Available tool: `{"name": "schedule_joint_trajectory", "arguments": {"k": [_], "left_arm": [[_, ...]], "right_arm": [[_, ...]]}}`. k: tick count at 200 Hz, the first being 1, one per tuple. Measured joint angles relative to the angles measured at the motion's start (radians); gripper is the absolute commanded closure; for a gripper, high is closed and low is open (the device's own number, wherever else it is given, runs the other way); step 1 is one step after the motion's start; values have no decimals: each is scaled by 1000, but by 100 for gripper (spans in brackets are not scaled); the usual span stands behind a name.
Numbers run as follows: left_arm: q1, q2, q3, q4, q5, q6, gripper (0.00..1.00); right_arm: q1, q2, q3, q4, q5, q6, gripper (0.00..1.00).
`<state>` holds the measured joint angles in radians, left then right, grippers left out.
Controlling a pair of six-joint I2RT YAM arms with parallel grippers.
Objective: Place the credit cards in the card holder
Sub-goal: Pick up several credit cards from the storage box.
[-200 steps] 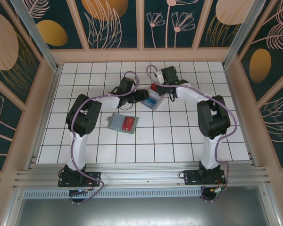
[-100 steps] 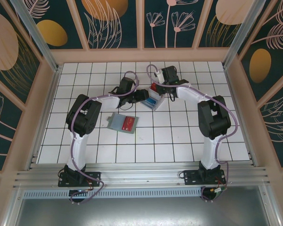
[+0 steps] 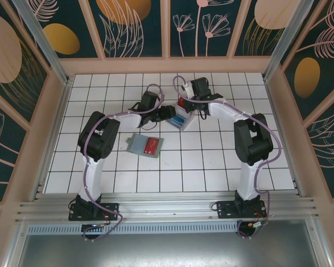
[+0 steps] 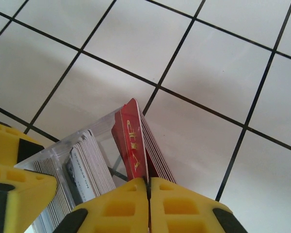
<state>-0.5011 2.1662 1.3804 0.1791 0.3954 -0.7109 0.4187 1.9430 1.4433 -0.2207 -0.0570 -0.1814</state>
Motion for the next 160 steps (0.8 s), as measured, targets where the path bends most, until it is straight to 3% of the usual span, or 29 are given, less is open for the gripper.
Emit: {"name": "schedule_joint_trajectory", "arguments": {"k": [12,88,160], "left_arm": [[0,0,0,0,0,0,43],[0,0,0,0,1,0,43],[0,0,0,0,1,0,43]], "right_arm": [[0,-8,0,0,-5,2,85],[-29,-11,1,-8,-51,31,83],[-90,-11,11,-14,-257,168,89]]}}
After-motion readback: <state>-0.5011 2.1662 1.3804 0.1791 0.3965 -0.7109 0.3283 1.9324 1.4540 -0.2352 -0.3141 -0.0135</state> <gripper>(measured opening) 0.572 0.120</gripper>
